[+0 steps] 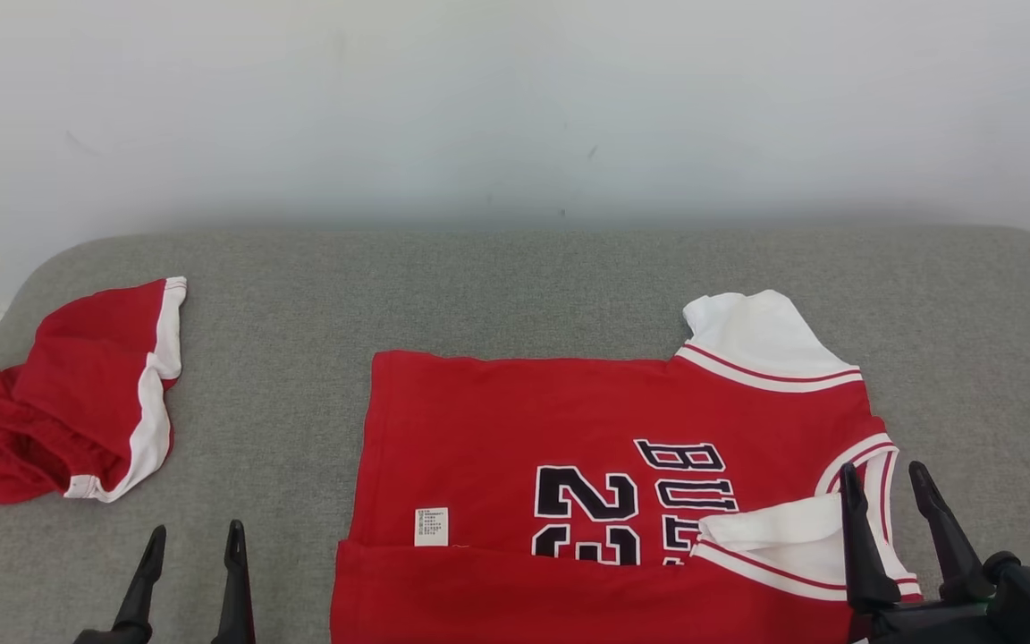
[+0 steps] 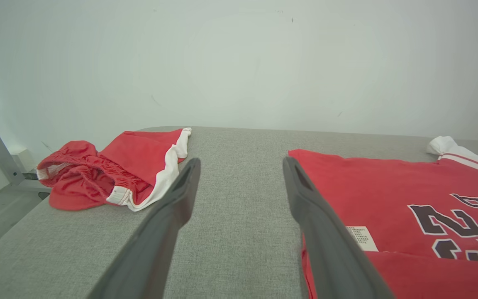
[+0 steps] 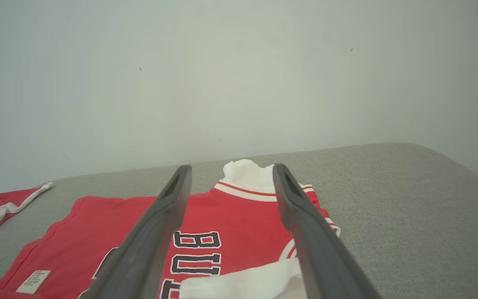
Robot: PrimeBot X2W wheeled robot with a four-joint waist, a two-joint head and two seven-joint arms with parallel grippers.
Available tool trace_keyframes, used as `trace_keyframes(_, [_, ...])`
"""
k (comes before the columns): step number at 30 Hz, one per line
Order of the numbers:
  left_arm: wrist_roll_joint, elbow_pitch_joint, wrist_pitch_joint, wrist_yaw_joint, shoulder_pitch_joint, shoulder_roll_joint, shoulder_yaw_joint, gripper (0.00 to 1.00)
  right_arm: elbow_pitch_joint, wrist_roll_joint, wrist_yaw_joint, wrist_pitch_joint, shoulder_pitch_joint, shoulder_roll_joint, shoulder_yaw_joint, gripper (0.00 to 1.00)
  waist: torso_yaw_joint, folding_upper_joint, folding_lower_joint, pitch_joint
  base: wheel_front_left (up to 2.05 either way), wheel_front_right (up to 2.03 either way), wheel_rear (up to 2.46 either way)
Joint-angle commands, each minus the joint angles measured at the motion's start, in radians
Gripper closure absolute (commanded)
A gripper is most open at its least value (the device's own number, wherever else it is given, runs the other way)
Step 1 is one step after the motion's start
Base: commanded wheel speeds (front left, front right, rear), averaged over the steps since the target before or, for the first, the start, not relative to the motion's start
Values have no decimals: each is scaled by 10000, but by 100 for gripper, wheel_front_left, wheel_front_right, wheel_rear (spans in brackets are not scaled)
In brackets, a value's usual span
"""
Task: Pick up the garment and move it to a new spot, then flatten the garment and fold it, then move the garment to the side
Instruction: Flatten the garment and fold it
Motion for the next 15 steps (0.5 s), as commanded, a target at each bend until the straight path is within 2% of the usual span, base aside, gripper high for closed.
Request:
trace_keyframes(1, [77, -63, -30, 5, 122, 11, 68, 0, -47, -79, 1, -50, 77, 48, 55, 0, -21, 0, 0, -11, 0, 0, 0])
trace_keyframes(15, [214, -259, -31, 2, 288, 82, 325, 0, -50, -328, 1, -175, 134, 249, 157, 0, -83, 0, 0, -83, 0, 0, 0])
